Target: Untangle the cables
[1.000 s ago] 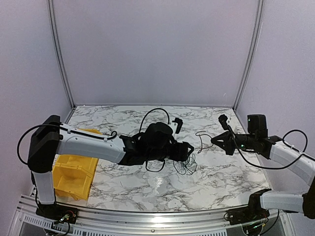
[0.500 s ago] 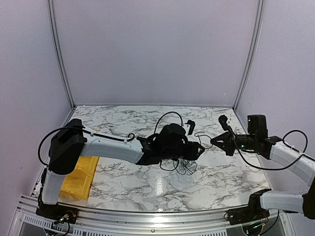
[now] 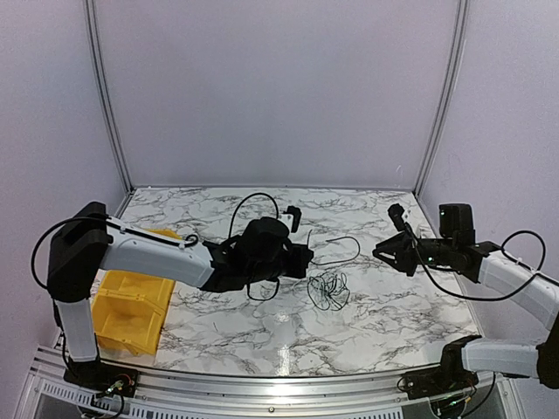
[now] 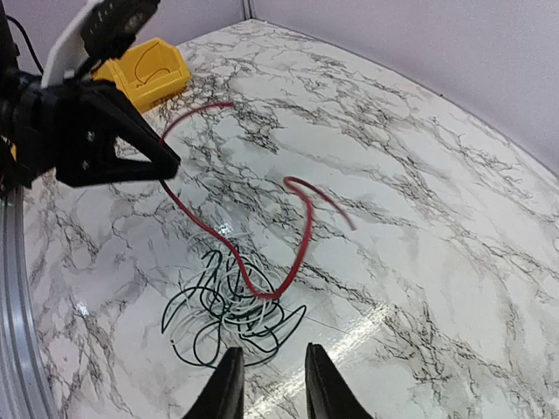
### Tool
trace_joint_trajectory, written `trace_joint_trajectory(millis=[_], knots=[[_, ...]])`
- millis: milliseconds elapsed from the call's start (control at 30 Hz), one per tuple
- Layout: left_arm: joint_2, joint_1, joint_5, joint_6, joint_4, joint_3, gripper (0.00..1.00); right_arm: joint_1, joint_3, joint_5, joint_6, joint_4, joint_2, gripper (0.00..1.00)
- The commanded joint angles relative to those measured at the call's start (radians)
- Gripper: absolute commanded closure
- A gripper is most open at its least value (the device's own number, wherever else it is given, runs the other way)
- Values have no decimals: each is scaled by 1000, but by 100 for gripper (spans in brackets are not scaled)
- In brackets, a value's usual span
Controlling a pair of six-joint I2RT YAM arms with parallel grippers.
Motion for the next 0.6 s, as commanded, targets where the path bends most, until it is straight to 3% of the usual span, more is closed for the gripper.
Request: trace_joint_trajectory(millis=[0, 133, 333, 567], knots=[[-171, 8, -65, 94, 30, -85, 100, -7, -4, 42, -8, 20, -2, 69], [-343, 16, -149, 141, -99, -154, 100, -8, -8, 53, -22, 19, -5, 64], [-497, 23, -303, 228, -546, -79, 100, -16, -18, 90, -49, 20, -5, 57], [-679, 36, -479, 354, -847, -42, 100, -83, -30, 75, -62, 18, 35, 54]])
